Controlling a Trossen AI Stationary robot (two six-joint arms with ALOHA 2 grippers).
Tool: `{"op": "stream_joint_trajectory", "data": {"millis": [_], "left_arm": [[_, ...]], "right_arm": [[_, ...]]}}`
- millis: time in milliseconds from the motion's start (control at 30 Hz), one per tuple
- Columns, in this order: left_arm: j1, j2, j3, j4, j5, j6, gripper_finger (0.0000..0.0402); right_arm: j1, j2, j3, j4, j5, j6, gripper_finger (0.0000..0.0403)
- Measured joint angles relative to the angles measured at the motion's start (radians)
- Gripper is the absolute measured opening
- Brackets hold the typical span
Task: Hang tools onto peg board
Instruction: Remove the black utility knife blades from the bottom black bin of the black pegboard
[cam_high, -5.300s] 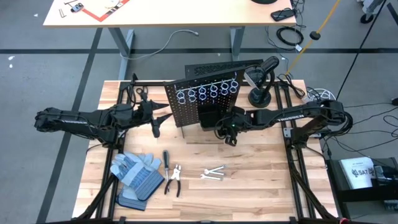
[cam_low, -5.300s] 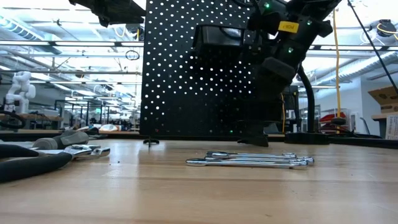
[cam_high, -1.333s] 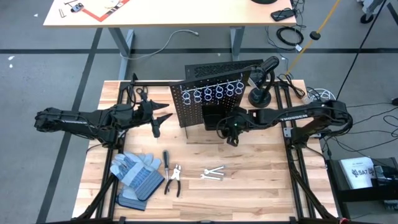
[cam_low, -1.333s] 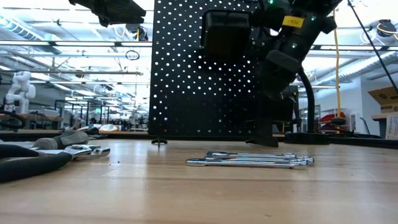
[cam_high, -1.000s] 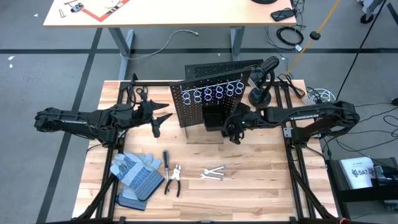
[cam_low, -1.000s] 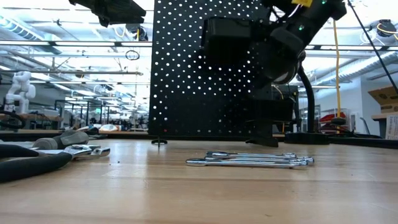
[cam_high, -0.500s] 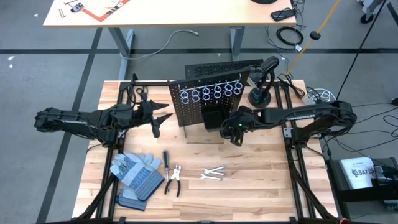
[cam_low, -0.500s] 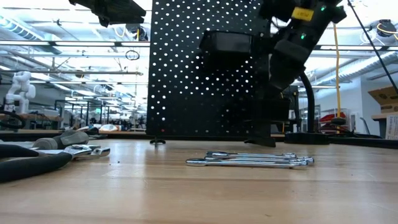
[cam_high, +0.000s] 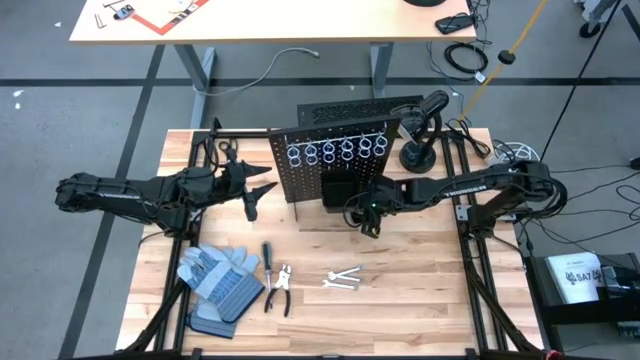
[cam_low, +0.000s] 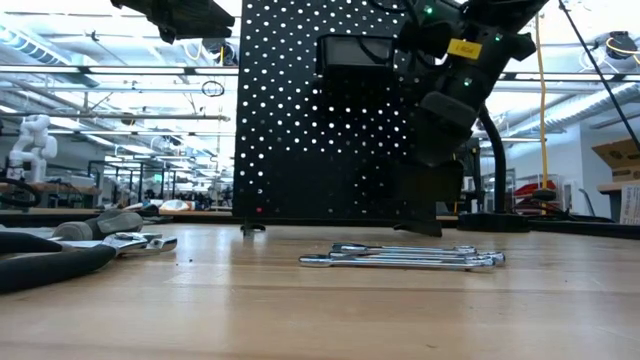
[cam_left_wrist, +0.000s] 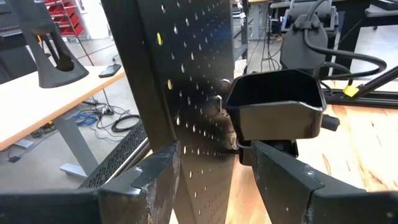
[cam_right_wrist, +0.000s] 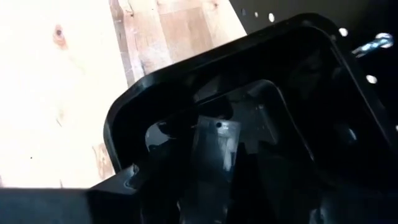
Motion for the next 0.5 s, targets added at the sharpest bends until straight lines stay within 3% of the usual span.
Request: {"op": "stream_joint_trajectory", "data": {"millis": [500], "left_arm": [[0.0, 0.0, 0.0, 0.0, 0.0, 0.002, 0.0206]], "right_arm": [[0.001, 0.035, 0.0, 0.011, -0.007, 0.0, 0.02]]}}
